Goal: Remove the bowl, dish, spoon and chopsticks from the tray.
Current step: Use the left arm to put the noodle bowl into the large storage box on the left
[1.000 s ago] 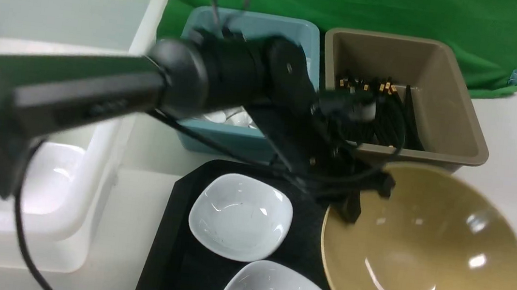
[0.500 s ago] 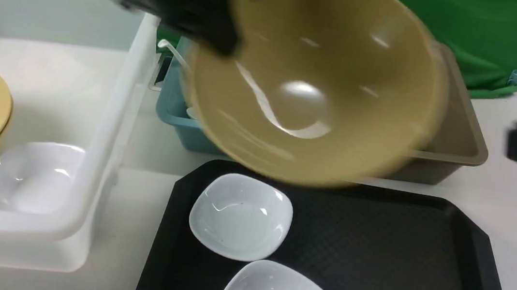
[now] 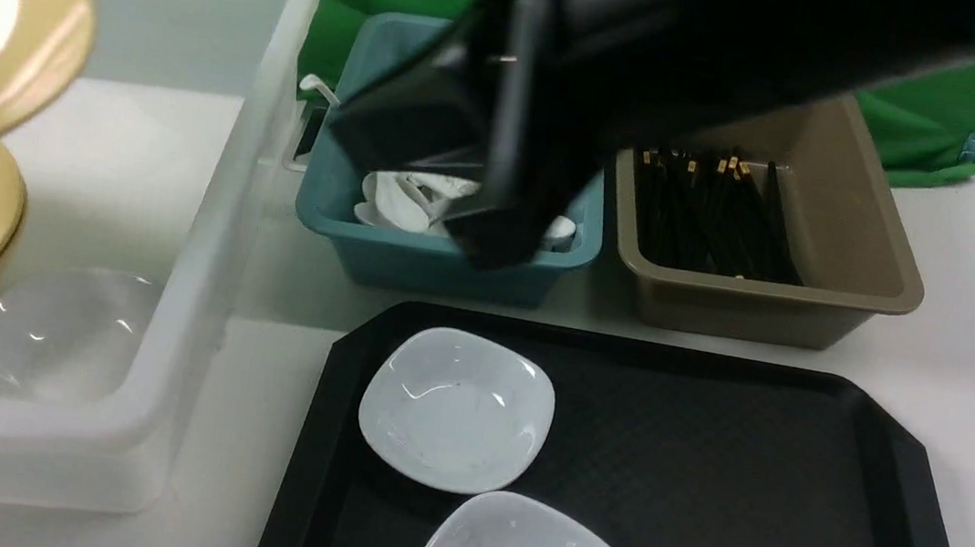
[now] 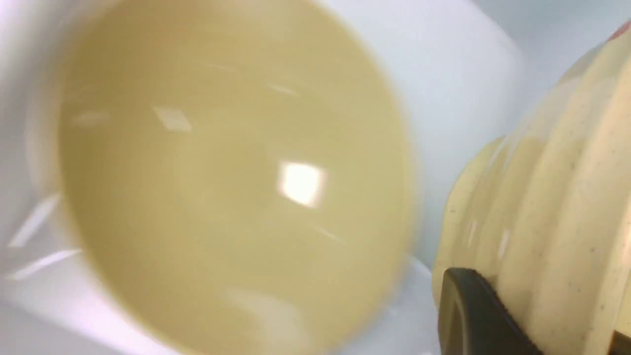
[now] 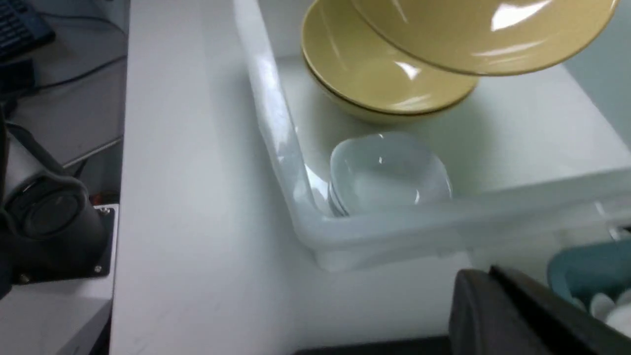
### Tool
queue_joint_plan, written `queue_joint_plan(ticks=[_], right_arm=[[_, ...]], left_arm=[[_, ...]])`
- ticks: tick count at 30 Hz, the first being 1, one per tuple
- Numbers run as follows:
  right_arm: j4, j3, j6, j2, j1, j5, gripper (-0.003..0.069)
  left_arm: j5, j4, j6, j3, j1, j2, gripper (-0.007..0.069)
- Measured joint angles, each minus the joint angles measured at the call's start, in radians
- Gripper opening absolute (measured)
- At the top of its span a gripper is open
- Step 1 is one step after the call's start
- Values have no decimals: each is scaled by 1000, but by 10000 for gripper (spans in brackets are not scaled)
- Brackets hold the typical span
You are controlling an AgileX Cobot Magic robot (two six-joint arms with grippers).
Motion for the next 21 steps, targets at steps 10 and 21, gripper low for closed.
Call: queue_joint_plan(ticks=[10,21], right_arm=[[-24,-175,16,184,109,1,10],[-119,-178,95,160,26,37,10]], left_arm=[[-95,39,-8,41,50,188,24],[-25,99,-18,-1,51,197,372]])
